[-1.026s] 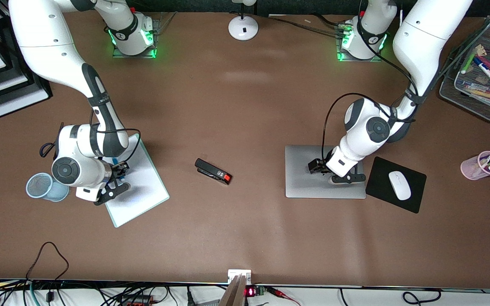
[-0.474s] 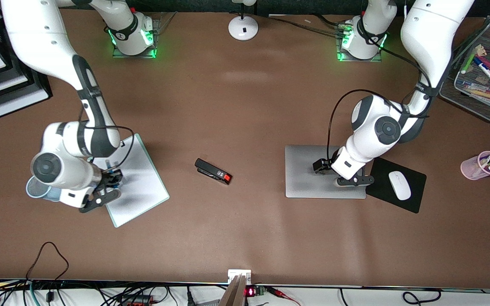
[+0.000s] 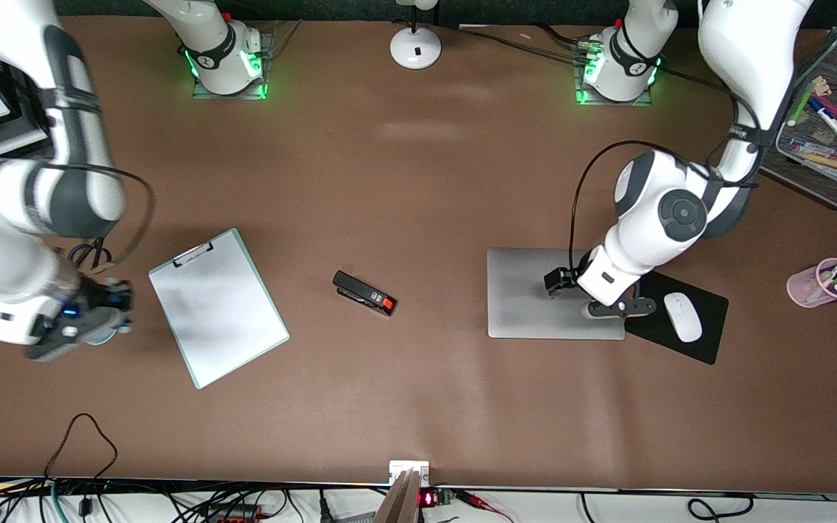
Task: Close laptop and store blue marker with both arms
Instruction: 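Lift the marker toward the blue cup while the left gripper withdraws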
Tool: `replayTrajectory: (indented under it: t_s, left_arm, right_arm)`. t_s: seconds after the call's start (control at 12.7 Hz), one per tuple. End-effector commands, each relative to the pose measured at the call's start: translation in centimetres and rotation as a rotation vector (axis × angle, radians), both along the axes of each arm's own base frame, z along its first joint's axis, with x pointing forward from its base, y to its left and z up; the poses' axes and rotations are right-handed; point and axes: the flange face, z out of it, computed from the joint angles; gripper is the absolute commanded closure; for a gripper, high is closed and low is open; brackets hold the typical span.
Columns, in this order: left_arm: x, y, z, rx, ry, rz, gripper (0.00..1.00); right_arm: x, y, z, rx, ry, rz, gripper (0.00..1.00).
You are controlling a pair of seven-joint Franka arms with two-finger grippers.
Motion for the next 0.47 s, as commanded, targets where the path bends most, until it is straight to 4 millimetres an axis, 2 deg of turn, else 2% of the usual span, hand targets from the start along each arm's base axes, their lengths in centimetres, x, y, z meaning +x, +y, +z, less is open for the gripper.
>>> replayTrajectory:
  t_s: [0.0, 0.24, 0.39]
  left_arm:
    - [-0.3, 0.5, 3.9, 0.021, 0.001, 0.001, 0.00]
    - [-0.7, 1.9, 7.5, 0.040, -0.009, 0.011, 0.00]
    - [-1.4, 2.3, 9.8, 0.054, -0.011, 0.012, 0.00]
  right_arm:
    - [0.0, -4.0, 1.9, 0.066, -0.040, 0.078, 1.00]
    - [-0.1, -8.2, 3.4, 0.144, -0.115, 0.233, 1.00]
    - [-0.3, -9.7, 4.8, 0.184, -0.193, 0.377, 1.00]
